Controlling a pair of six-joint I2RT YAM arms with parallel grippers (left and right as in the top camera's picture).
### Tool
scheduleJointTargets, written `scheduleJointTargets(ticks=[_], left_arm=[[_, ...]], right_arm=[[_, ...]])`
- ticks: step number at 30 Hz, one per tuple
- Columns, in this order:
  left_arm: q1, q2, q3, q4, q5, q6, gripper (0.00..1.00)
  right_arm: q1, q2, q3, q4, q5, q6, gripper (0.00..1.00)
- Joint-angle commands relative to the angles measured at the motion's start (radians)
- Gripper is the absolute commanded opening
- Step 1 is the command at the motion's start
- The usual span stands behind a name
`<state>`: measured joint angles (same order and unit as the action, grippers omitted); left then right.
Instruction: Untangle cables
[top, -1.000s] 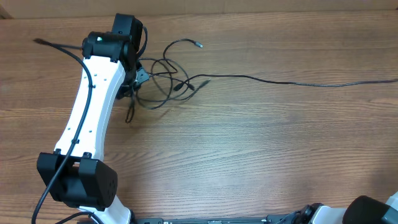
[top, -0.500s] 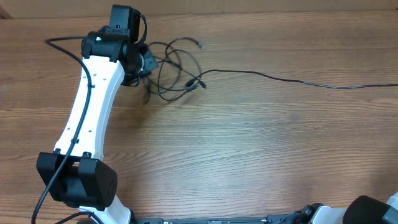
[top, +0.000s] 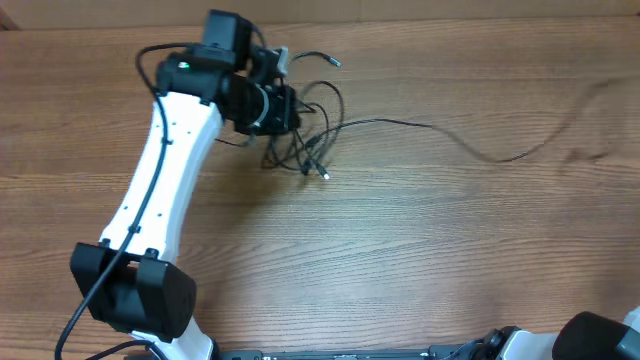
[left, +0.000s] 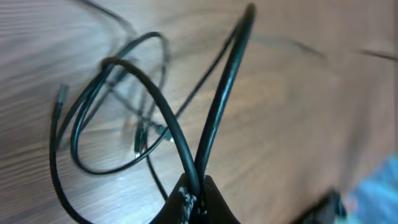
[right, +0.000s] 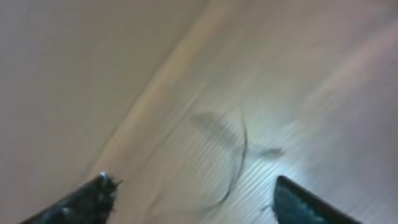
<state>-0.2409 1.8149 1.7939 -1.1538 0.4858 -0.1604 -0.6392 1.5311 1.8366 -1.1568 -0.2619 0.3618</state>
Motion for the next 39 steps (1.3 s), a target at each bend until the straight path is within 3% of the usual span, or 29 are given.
scheduleJointTargets(ticks=[1, 7, 12, 17, 25, 30, 39], left_arm=[[-0.040, -0.018, 0.010, -0.006, 0.058, 0.117, 0.04], [-0.054, -0.018, 0.010, -0.011, 0.068, 0.145, 0.04], [-0.051, -0.028, 0.011, -0.049, 0.377, 0.380, 0.04], [-0.047, -0.061, 0.011, -0.048, 0.477, 0.459, 0.04], [-0.014, -0.126, 0.045, -0.037, 0.481, 0.460, 0.04], [-0.014, -0.163, 0.066, -0.017, 0.484, 0.459, 0.04], [-0.014, -0.221, 0.068, 0.167, 0.484, 0.291, 0.04]], right_arm=[[0.061, 0.014, 0.016, -0.051, -0.315, -0.269, 0.89], [0.175, 0.055, 0.016, -0.158, -0.225, -0.315, 0.91], [0.290, 0.114, 0.015, -0.216, -0.224, -0.315, 0.91], [0.394, 0.197, 0.015, -0.235, -0.225, -0.296, 0.91], [0.500, 0.341, 0.015, -0.186, -0.237, -0.080, 0.91], [0.564, 0.406, 0.015, -0.143, -0.358, -0.017, 0.91], [0.705, 0.483, 0.015, -0.055, -0.369, 0.171, 0.93]])
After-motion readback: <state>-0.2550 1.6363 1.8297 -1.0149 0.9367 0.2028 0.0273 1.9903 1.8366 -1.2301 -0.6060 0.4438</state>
